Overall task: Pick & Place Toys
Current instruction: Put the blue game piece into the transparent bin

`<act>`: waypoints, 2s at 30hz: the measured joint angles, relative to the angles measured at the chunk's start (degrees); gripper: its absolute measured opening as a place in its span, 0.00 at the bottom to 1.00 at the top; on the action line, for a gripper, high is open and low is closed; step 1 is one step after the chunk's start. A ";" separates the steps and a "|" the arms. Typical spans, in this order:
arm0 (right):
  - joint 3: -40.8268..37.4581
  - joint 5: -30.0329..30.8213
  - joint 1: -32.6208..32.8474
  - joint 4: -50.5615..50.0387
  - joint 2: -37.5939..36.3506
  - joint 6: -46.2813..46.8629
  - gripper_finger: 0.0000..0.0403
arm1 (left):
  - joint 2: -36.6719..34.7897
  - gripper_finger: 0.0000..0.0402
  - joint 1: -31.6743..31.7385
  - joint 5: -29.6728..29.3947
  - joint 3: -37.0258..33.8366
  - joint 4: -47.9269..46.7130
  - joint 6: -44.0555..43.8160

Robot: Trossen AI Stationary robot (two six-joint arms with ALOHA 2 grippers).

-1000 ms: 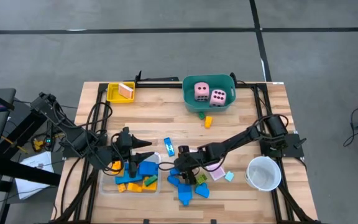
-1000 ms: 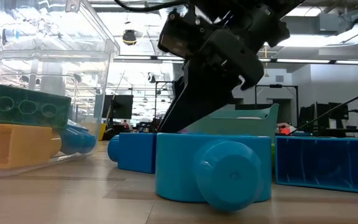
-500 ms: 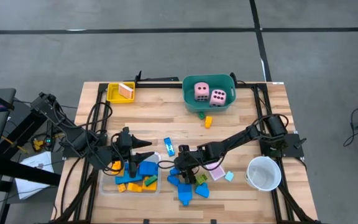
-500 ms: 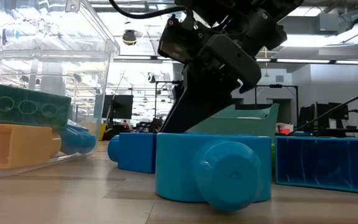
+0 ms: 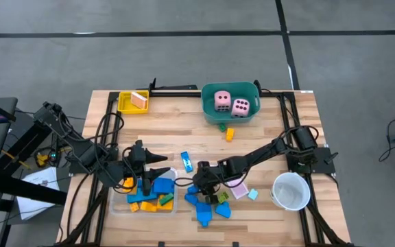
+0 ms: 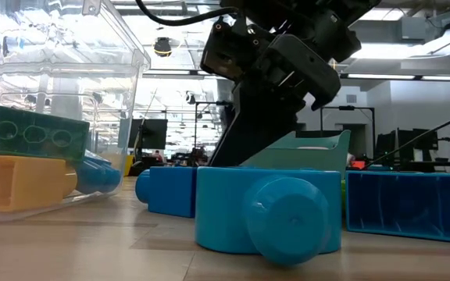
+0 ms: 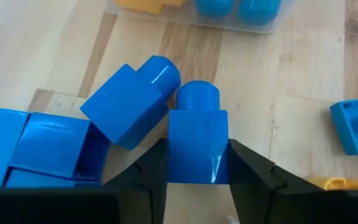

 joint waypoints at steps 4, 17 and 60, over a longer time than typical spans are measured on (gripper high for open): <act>0.02 1.85 0.08 -0.99 -0.26 2.68 0.33 | 0.00 0.45 -0.02 0.01 0.00 0.00 0.00; -0.20 7.00 0.48 -8.59 -8.42 4.39 0.31 | 0.00 0.45 -0.02 -0.01 -0.02 0.20 0.92; 11.58 14.05 -4.34 -6.16 -26.03 -4.72 0.06 | 0.00 0.69 6.33 2.35 -0.02 14.21 17.35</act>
